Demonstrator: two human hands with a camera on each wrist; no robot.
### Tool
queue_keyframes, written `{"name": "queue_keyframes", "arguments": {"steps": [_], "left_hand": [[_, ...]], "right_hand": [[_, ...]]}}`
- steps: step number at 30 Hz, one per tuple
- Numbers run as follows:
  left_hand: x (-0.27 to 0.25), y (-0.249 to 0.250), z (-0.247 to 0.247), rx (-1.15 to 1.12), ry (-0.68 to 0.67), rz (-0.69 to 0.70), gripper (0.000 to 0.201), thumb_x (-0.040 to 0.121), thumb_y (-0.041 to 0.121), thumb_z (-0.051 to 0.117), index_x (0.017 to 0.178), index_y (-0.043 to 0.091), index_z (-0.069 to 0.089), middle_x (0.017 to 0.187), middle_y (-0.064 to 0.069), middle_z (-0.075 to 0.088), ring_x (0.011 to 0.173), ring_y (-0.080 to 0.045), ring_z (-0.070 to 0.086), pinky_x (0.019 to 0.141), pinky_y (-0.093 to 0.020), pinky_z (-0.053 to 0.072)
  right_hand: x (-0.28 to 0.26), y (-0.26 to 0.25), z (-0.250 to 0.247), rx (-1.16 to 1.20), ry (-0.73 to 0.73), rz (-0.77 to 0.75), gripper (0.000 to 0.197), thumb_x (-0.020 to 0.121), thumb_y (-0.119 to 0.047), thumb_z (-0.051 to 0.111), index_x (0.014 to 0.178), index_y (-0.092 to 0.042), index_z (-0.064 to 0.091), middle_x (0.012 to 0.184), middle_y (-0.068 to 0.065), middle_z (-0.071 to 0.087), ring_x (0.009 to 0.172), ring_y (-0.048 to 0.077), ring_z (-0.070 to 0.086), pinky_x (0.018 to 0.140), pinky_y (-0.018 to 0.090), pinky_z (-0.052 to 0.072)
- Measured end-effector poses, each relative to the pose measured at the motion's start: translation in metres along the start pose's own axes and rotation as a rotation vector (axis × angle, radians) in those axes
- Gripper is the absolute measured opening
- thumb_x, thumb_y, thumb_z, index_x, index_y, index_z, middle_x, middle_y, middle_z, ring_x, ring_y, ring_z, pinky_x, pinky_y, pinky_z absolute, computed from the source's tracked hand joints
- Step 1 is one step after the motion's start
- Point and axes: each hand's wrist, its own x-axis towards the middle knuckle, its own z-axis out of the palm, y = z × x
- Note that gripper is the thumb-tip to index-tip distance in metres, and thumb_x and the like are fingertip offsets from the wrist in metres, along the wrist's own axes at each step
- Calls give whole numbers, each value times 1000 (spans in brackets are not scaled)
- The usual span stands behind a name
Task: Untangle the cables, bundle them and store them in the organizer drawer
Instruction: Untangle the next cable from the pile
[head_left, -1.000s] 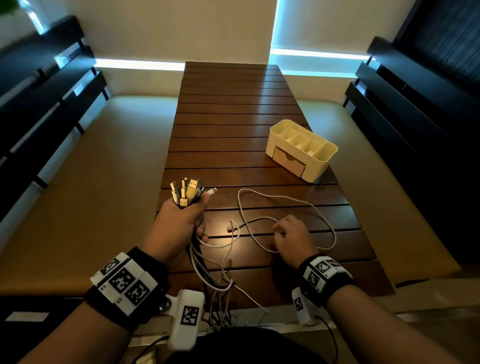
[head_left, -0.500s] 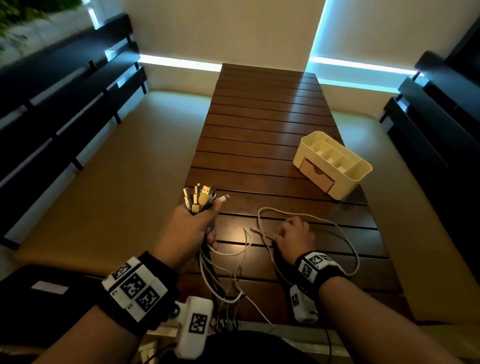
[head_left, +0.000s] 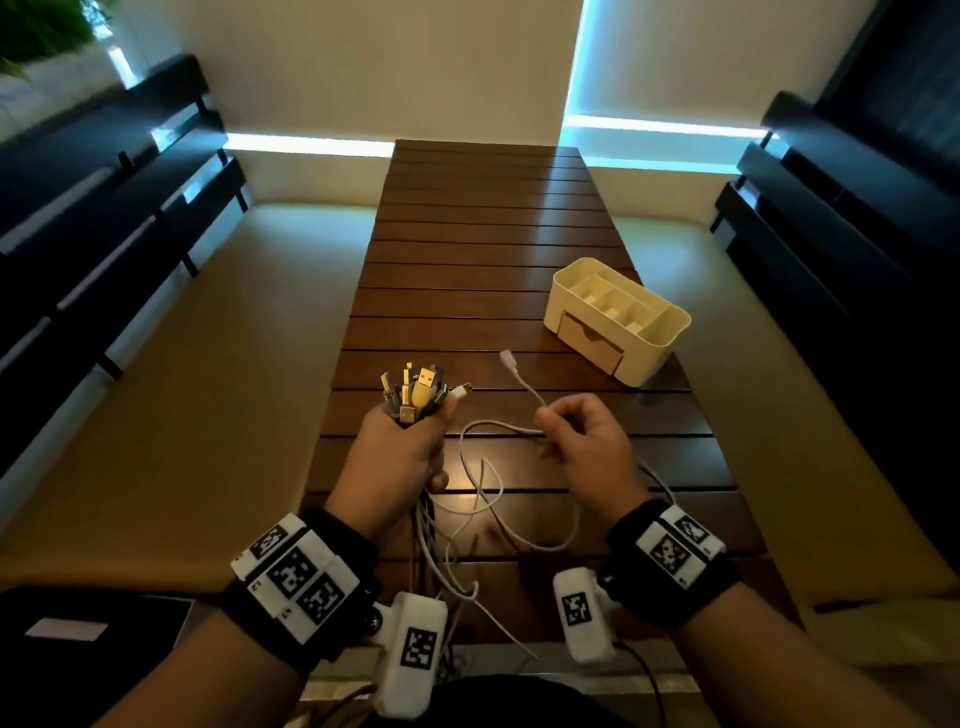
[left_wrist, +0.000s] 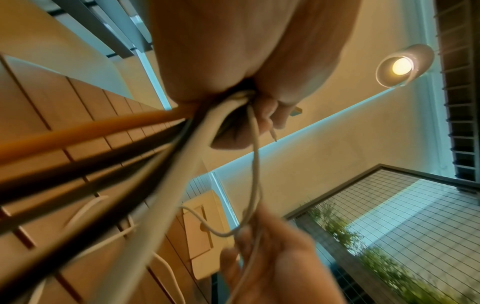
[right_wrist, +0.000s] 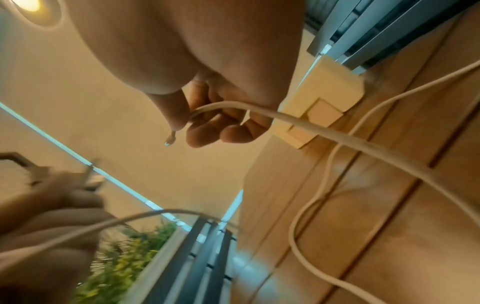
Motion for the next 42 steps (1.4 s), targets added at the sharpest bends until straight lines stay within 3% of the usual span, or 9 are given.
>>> {"name": "queue_keyframes", "arguments": {"steps": [4,8,13,20,24,27,30,36,42], "left_hand": [[-3,0,15,24,-32,34,27,91,37,60,95,12,53,56,3,32,46,-11,30,45,-26,35],[-7,1,22,61,-70,104,33,82,45,65,90,14,59,58,4,41,49,-12,40,46,-27,40],[-9,3,21,72,-161,165,27,83,27,75,100,9,67,82,-10,63,74,-25,62,65,-37,52],[-10,6,24,17,0,198,18,90,30,62,87,13,59,63,-1,47,54,-13,46,54,-28,43],[-6,9,23,-98,6,161,25,81,37,64,86,13,57,77,-8,56,72,-21,60,69,-34,56],[-3,11,24,-197,-47,154,27,84,38,62,79,12,55,67,-2,52,63,-18,56,64,-34,53],[2,12,22,-210,-22,132,33,86,41,59,76,10,52,63,-3,49,57,-17,54,58,-31,52],[9,14,16,-258,0,140,34,89,39,59,73,14,43,56,2,36,45,-10,38,45,-24,39],[12,22,-3,-232,-12,138,29,94,39,57,72,22,48,56,5,29,42,-8,26,42,-22,29]], "right_hand": [[-26,-33,6,9,-263,-127,4,93,-14,64,93,-11,60,79,5,61,63,12,58,62,24,52],[-42,-35,8,-62,-417,-208,6,91,-13,67,91,-15,62,82,6,65,59,13,54,56,26,48],[-43,-32,8,-107,-423,-314,6,90,-19,66,96,-18,66,93,4,69,77,28,64,68,42,54],[-42,-31,8,-61,-457,-289,4,93,-19,65,95,-22,66,81,-3,69,68,10,62,64,26,52],[-39,-21,7,-211,-430,-337,8,90,-35,63,95,-29,66,93,-8,65,83,8,60,78,32,53],[-38,-15,10,-277,-430,-406,18,87,-35,70,99,-23,64,108,-11,55,101,6,55,86,15,44],[-34,-14,10,-334,-384,-449,31,80,-32,77,106,-25,60,120,-14,47,117,4,48,97,18,42],[-27,-17,5,-294,-486,-305,16,89,-19,70,95,-31,60,91,-5,69,87,8,66,82,33,56],[-22,-19,-9,-251,-487,-242,9,91,-23,68,94,-15,65,73,-6,67,66,6,63,65,18,52]]}}
